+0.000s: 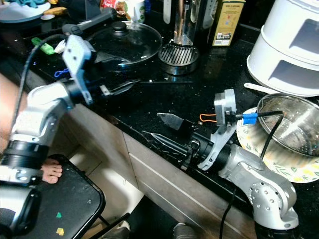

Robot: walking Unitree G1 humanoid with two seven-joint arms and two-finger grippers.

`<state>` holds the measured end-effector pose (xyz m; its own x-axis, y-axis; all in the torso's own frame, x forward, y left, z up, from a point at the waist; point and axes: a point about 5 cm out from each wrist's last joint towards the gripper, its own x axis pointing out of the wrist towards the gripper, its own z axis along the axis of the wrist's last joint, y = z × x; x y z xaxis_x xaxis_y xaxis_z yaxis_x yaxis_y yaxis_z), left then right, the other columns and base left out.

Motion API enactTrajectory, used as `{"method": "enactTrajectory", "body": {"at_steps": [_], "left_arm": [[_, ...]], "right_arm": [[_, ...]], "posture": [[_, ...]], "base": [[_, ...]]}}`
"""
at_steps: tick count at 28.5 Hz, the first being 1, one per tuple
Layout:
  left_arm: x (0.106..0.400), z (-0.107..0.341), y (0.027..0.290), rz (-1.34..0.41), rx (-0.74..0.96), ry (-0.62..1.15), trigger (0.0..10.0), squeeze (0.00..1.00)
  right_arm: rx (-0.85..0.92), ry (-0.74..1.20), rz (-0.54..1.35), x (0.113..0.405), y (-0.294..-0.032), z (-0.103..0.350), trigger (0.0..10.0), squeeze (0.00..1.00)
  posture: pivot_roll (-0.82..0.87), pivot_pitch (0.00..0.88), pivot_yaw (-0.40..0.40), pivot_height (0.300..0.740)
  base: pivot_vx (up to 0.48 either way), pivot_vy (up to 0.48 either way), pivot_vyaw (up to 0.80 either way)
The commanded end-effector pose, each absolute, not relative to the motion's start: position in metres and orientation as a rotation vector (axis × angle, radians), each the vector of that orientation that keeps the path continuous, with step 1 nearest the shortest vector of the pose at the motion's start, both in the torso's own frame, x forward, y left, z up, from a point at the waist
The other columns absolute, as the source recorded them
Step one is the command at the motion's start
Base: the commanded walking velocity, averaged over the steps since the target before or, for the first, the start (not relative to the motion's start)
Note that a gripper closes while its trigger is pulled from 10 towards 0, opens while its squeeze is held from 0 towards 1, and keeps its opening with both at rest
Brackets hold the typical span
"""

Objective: Kitchen organization

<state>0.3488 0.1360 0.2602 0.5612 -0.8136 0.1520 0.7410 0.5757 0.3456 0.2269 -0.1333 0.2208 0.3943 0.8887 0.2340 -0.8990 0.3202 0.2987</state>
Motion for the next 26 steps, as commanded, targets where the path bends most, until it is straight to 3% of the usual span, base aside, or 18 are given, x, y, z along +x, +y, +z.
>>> {"method": "enactTrajectory", "body": {"at_steps": [1, 8, 12, 26], "left_arm": [[0.349, 0.266, 0.130, -0.936, 0.287, -0.341, 10.0, 0.00], [0.351, 0.275, 0.144, -0.809, 0.316, -0.377, 10.0, 0.00], [0.348, 0.281, 0.170, -0.661, 0.331, -0.380, 10.0, 0.00], [0.344, 0.262, 0.202, -0.570, 0.407, -0.209, 10.0, 0.00]], "right_arm": [[0.408, -0.021, 1.191, 0.220, -0.136, 0.223, 10.0, 0.00], [0.404, -0.007, 1.216, 0.215, -0.137, 0.223, 10.0, 0.00], [0.391, 0.019, 1.263, 0.206, -0.144, 0.224, 10.0, 0.00], [0.334, 0.099, 1.297, 0.191, -0.164, 0.221, 10.0, 0.00]], "posture": [[-0.07, 0.147, -0.021, 0.740], [-0.06, 0.147, -0.019, 0.740], [-0.06, 0.145, -0.021, 0.740], [-0.06, 0.140, -0.012, 0.740]], "base": [[0.000, 0.000, -0.79], [0.000, 0.000, -0.41], [0.000, 0.000, 0.00], [0.000, 0.000, 0.00]]}}
